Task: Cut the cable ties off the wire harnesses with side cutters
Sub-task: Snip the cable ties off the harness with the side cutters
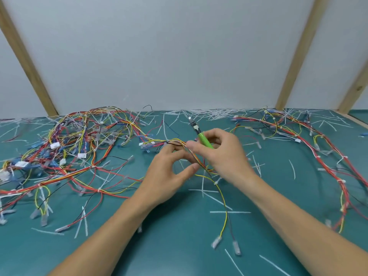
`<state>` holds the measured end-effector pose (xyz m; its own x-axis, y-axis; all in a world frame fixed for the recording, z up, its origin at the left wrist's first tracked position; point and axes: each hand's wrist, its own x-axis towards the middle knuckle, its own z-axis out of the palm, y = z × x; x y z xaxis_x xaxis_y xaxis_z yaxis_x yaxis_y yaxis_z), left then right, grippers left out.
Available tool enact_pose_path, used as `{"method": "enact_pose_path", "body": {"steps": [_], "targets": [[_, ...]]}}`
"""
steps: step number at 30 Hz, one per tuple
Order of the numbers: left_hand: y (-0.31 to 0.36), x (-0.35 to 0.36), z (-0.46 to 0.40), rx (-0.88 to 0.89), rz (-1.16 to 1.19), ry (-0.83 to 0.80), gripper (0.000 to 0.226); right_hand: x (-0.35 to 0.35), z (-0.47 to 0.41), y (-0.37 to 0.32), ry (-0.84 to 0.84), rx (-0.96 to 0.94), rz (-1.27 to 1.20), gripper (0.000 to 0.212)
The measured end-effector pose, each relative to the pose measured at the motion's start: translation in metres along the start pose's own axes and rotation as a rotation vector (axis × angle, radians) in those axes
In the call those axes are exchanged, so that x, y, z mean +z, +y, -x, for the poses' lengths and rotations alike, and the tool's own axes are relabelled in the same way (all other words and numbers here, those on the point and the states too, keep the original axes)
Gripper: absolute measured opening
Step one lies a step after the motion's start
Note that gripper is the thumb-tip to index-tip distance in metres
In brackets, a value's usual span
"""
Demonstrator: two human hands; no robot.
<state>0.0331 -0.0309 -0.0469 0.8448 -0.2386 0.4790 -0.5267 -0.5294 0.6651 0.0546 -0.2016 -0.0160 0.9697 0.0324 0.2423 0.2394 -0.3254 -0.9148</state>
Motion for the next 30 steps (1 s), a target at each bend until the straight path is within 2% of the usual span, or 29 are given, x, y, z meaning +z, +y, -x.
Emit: {"method": "enact_pose_path", "body": {"steps": [6,10,14,18,20,22,24,26,27,28,30], "targets": [[0.002,0.002,0.001,0.001,0.020,-0.169,0.015,0.001,-0.003,0.015,-0.021,0.034,0.269,0.030],[0.002,0.002,0.001,0.001,0.012,-0.195,0.023,-0.003,-0.004,0.018,-0.056,-0.003,0.409,0.033],[0.001,-0.001,0.000,-0.019,-0.003,-0.138,0.036,-0.003,-0.003,0.019,-0.126,-0.090,0.480,0.040],[0.000,0.000,0.001,-0.091,0.027,-0.027,0.040,0.005,0.000,0.025,0.021,-0.224,0.578,0.032],[0.001,-0.001,0.001,-0.125,0.088,-0.004,0.037,0.006,-0.001,0.022,0.106,-0.240,0.389,0.027],[0.002,-0.003,0.002,-0.165,0.141,0.013,0.033,0.006,-0.006,0.013,0.155,-0.183,-0.009,0.026],[0.001,-0.004,0.002,-0.215,0.140,0.093,0.034,-0.001,-0.013,0.007,0.166,-0.040,-0.473,0.025],[-0.005,-0.004,-0.002,-0.259,0.140,0.213,0.036,-0.013,-0.021,0.007,0.169,0.113,-0.784,0.021],[-0.010,-0.005,-0.005,-0.284,0.152,0.264,0.037,-0.020,-0.023,0.010,0.176,0.153,-0.796,0.020],[-0.015,-0.006,-0.007,-0.320,0.183,0.295,0.037,-0.026,-0.025,0.014,0.188,0.158,-0.693,0.022],[-0.022,-0.008,-0.010,-0.403,0.265,0.309,0.032,-0.034,-0.025,0.024,0.210,0.078,-0.356,0.026]]}}
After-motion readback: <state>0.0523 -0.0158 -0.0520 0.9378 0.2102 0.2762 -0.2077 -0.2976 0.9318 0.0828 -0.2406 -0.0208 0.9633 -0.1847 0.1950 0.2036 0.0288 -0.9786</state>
